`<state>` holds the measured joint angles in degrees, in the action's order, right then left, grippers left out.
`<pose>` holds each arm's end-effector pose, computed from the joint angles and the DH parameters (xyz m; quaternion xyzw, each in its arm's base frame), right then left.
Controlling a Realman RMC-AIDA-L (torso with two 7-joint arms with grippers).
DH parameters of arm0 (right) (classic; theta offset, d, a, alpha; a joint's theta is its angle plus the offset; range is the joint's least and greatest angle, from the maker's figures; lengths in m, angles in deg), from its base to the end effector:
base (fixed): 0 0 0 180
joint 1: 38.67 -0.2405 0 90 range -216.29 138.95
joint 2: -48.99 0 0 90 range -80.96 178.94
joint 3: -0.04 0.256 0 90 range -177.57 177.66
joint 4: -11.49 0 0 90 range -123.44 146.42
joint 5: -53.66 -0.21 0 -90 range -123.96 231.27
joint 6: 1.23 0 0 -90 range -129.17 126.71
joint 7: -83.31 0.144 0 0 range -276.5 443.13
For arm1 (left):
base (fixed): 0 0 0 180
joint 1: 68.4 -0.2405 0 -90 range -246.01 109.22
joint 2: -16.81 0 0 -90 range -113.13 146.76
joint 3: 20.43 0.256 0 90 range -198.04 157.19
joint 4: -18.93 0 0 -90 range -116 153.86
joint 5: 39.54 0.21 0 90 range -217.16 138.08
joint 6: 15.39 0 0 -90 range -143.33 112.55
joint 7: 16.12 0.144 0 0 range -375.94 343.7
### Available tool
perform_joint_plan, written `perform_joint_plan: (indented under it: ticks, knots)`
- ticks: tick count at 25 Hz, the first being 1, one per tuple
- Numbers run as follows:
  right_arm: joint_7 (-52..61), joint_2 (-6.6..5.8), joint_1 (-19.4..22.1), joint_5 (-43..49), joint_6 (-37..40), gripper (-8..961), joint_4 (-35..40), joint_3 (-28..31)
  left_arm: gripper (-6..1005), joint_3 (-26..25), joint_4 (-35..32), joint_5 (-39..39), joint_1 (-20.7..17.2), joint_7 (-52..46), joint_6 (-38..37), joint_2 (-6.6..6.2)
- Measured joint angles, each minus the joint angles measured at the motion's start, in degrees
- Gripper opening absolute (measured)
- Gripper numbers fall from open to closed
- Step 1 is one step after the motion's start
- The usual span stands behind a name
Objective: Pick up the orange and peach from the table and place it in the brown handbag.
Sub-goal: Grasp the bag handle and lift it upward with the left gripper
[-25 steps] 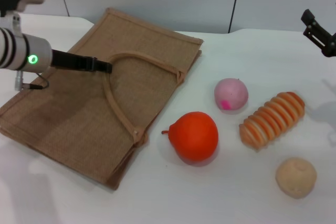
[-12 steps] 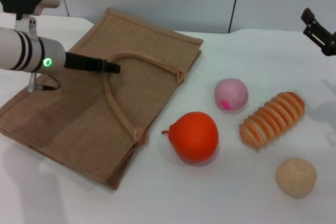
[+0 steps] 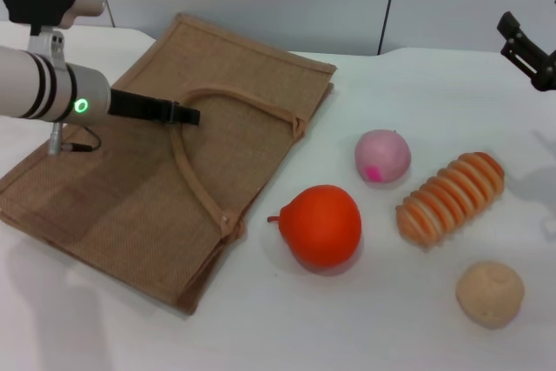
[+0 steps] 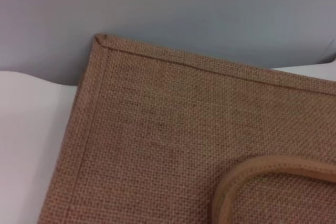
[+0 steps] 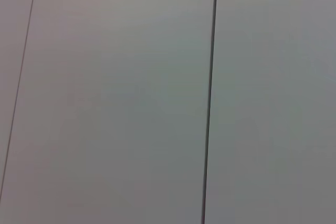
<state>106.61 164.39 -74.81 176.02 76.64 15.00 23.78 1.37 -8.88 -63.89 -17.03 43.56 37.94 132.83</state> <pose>0.2839 0.3723 0.0191 -0.7740 0.1154 0.3581 0.5094 -0.2770 0.4443 0.0135 -0.8188 -0.4783 -0.0448 0.3143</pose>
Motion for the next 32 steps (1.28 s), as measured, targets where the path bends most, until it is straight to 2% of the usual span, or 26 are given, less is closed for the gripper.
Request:
perform_joint_plan:
  ticks: [6, 20, 32]
  knots:
    - [0.00, 0.00, -0.05, 0.04, 0.00, 833, 0.00, 0.00, 602, 0.10, 2.52, 0.17, 1.01, 1.88, -0.20, -0.49]
    - [0.00, 0.00, -0.07, 0.00, -0.01, 827, 0.00, 0.00, 593, 0.08, 2.59, 1.61, 1.11, 0.80, -0.32, -0.47]
    - [0.00, 0.00, 0.00, -0.03, -0.01, 822, 0.00, 0.00, 335, 0.09, 2.59, 1.83, 0.88, -0.65, -0.23, -0.75]
